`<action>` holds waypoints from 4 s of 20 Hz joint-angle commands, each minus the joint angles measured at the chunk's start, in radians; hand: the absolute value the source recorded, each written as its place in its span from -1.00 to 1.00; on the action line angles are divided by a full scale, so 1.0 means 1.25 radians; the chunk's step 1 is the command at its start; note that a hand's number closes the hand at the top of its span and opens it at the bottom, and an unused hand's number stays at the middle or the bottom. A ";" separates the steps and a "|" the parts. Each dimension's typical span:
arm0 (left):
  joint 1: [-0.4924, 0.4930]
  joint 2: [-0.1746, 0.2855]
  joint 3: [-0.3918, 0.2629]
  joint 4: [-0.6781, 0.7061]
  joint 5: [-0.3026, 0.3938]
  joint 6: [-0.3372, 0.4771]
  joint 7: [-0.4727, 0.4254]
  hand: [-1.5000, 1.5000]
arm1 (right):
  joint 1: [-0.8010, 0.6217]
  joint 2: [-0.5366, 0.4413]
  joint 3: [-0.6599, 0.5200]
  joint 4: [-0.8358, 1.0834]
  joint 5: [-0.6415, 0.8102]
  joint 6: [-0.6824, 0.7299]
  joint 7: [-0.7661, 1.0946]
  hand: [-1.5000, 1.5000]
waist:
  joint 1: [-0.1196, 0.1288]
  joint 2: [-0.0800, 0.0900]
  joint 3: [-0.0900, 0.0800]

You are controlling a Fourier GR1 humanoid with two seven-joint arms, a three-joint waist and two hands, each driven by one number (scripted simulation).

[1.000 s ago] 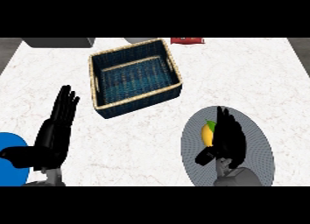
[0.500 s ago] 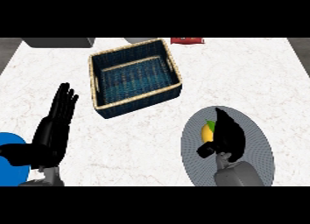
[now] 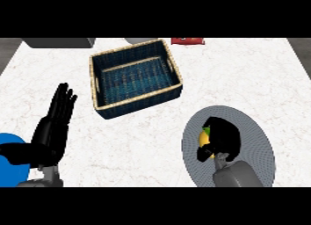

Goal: Pick the lemon from the placemat and place it in the basket

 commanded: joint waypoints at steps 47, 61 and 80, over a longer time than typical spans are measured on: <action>0.000 -0.025 -0.024 0.028 -0.023 -0.004 -0.021 0.00 | -0.842 0.014 0.505 -0.097 -0.367 -0.334 0.432 1.00 | 0.021 -0.005 0.000; -0.024 -0.017 0.007 0.035 -0.016 0.004 -0.003 0.00 | -0.800 0.014 0.446 0.070 -0.363 -0.394 0.284 1.00 | 0.008 0.003 0.001; 0.015 -0.007 0.005 -0.026 -0.010 -0.021 0.011 0.00 | -0.705 0.014 0.317 0.314 -0.400 -0.391 -0.040 1.00 | 0.014 0.005 0.002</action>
